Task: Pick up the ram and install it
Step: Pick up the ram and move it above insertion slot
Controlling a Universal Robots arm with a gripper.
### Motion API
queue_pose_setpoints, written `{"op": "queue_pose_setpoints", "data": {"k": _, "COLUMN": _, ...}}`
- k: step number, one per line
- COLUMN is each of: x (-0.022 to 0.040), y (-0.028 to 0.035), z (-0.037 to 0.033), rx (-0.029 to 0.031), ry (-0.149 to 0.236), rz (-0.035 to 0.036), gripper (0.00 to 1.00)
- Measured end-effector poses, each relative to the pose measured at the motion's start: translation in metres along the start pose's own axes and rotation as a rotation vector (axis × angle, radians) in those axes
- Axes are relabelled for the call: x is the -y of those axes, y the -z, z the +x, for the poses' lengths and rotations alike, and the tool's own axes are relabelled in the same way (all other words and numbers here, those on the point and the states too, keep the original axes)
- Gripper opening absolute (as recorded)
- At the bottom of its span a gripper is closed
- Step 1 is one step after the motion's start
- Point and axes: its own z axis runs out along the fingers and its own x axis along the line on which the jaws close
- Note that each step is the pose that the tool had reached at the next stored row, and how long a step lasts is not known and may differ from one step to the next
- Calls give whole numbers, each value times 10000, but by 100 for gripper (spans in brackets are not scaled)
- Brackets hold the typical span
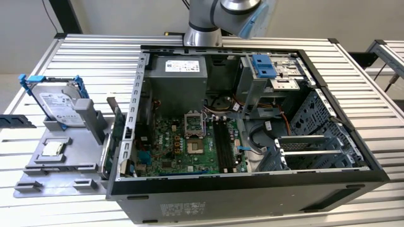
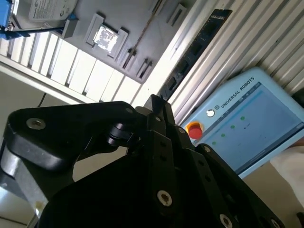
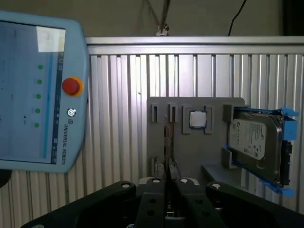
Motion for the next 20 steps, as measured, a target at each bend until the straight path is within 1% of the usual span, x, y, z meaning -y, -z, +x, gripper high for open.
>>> {"op": "queue_pose_setpoints", "data": {"k": 11, "x": 0, "y": 2, "z": 0, "rx": 0, "ry": 0, "rz": 3, "gripper": 0}}
{"op": "queue_pose_setpoints", "data": {"k": 12, "x": -1, "y": 13, "z": -1, "rx": -3, "ry": -1, "rz": 0, "gripper": 0}}
{"op": "queue_pose_setpoints", "data": {"k": 14, "x": -1, "y": 62, "z": -3, "rx": -1, "ry": 0, "rz": 2, "gripper": 0}}
{"op": "queue_pose_setpoints", "data": {"k": 20, "x": -1, "y": 77, "z": -4, "rx": 0, "ry": 1, "rz": 2, "gripper": 0}}
